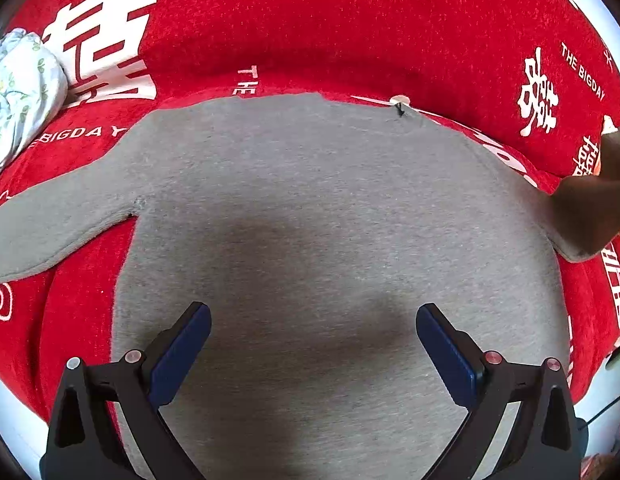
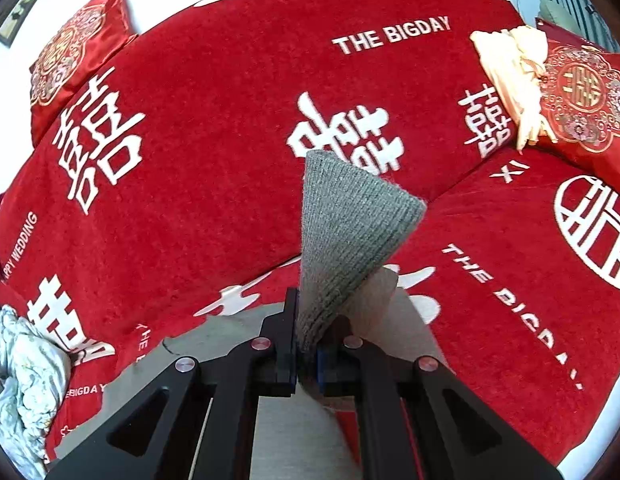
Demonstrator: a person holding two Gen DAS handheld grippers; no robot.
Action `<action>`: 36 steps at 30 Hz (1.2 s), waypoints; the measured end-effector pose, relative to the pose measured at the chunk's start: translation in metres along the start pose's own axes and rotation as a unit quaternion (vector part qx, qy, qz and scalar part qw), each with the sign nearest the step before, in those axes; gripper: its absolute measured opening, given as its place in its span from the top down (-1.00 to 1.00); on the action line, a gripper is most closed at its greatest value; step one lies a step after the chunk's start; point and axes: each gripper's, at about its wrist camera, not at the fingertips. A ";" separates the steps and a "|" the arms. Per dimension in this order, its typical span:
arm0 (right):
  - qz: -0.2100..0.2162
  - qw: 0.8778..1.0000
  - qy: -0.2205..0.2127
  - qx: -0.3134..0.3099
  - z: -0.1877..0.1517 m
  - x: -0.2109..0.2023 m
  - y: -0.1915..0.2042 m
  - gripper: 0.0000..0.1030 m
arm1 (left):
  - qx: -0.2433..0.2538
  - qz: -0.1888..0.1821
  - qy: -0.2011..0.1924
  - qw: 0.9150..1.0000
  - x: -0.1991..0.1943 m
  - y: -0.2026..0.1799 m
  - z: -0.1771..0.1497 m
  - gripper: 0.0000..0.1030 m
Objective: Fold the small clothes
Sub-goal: 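Lift the gripped sleeve cuff up off the bedspread with the right tool, then carry the sleeve across the sweater body toward the collar with the right tool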
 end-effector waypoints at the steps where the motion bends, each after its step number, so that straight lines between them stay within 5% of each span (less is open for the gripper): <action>1: 0.002 1.000 0.001 -0.001 -0.001 0.001 0.004 0.87 | 0.000 0.000 0.000 1.000 0.000 0.002 0.000 -1.00; 36: 0.096 0.988 0.080 -0.095 -0.088 0.068 0.175 0.87 | -0.029 0.021 -0.005 0.999 -0.007 0.061 0.002 -1.00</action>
Point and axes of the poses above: each gripper's, at about its wrist camera, not at the fingertips, and x roughly the way its jaws point, y to its left, z to its top, and after that the axes turned 4 degrees about z, right-handed
